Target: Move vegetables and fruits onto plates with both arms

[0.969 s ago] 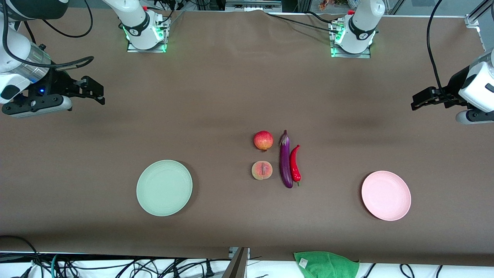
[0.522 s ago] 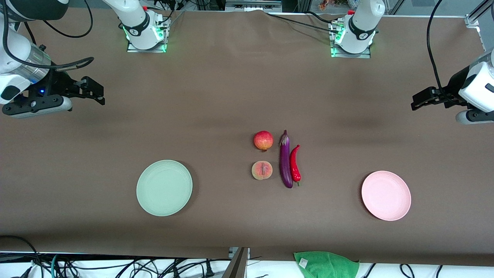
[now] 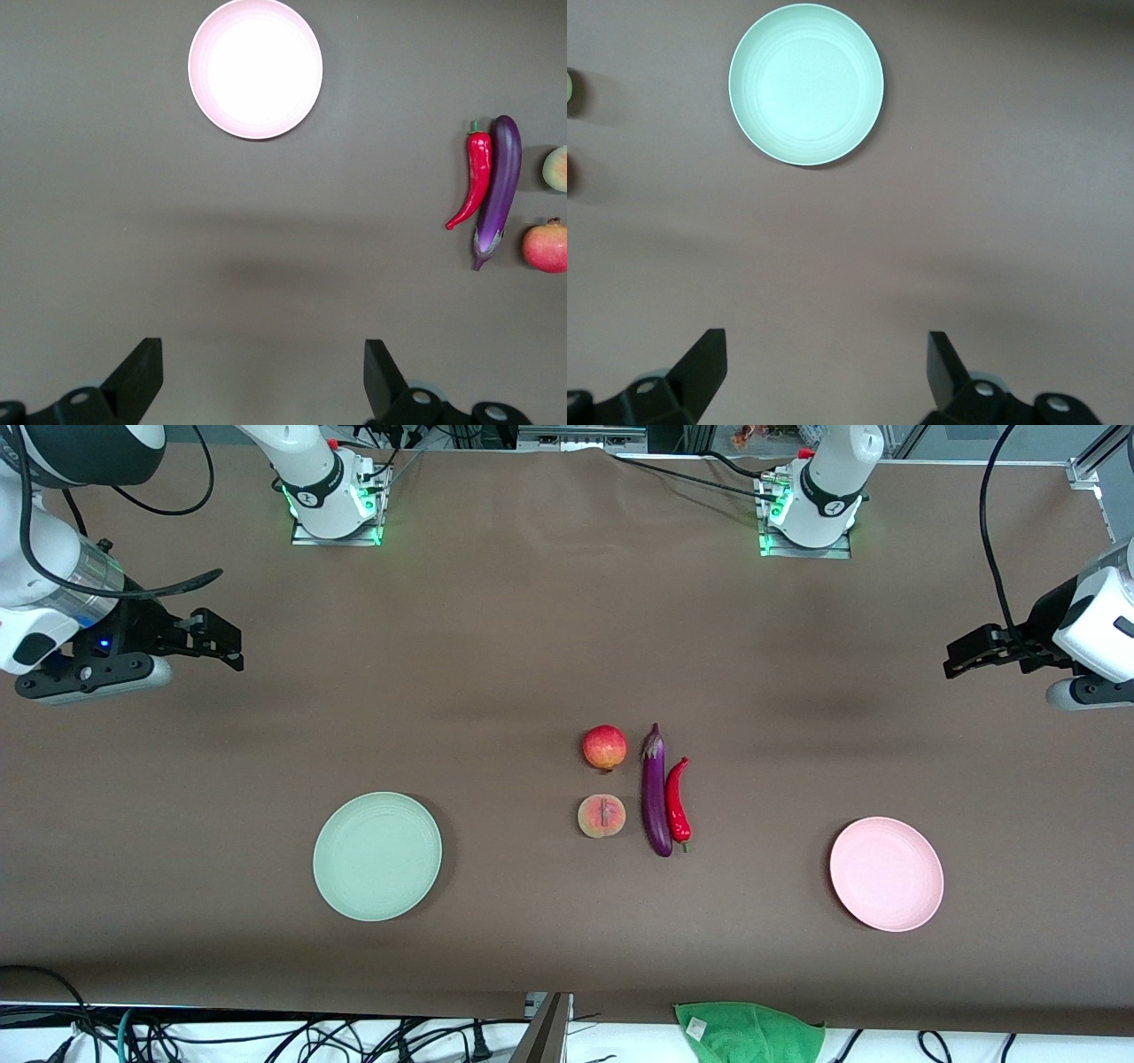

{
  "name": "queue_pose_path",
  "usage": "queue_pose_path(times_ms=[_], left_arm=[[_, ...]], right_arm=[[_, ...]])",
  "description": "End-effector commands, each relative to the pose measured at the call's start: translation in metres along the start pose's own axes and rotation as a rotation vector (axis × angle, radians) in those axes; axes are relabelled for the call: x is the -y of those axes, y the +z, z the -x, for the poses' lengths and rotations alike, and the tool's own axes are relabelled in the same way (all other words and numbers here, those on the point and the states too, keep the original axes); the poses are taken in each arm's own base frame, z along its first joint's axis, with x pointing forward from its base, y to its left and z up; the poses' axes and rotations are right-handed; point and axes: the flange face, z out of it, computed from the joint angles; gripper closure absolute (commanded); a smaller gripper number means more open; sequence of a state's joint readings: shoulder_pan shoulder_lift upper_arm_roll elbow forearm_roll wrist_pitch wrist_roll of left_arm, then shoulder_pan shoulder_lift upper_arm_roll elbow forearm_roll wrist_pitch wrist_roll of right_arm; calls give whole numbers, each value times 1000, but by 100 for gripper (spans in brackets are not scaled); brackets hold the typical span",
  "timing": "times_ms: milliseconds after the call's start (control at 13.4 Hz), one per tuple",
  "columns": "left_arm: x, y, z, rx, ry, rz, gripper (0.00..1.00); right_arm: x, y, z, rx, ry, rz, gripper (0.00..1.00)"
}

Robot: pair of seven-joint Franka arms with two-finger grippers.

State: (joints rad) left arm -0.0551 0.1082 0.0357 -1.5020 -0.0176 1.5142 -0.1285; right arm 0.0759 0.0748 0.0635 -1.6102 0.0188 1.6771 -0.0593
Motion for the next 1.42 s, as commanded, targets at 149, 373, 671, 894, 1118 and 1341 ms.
queue_pose_path(times_ms=[149,373,671,894,1118,1341], left_arm=[[1,-1,2,6,22,22,0],[1,-1,2,6,22,22,0],[2,-1,2,6,22,22,0],[2,-1,2,6,20,22,0],[2,-1,2,6,20,22,0],[2,-1,2,6,20,22,0]], right_arm=[[-1,0,-1,10,3,27,1],[0,2,-2,12,-1,29,0],[0,4,-4,11,-1,33,0],[-1,5,-4,11,-1,42,1],[-1,6,-5,10,-1,45,0],[-1,6,-5,11,-1,45,1]])
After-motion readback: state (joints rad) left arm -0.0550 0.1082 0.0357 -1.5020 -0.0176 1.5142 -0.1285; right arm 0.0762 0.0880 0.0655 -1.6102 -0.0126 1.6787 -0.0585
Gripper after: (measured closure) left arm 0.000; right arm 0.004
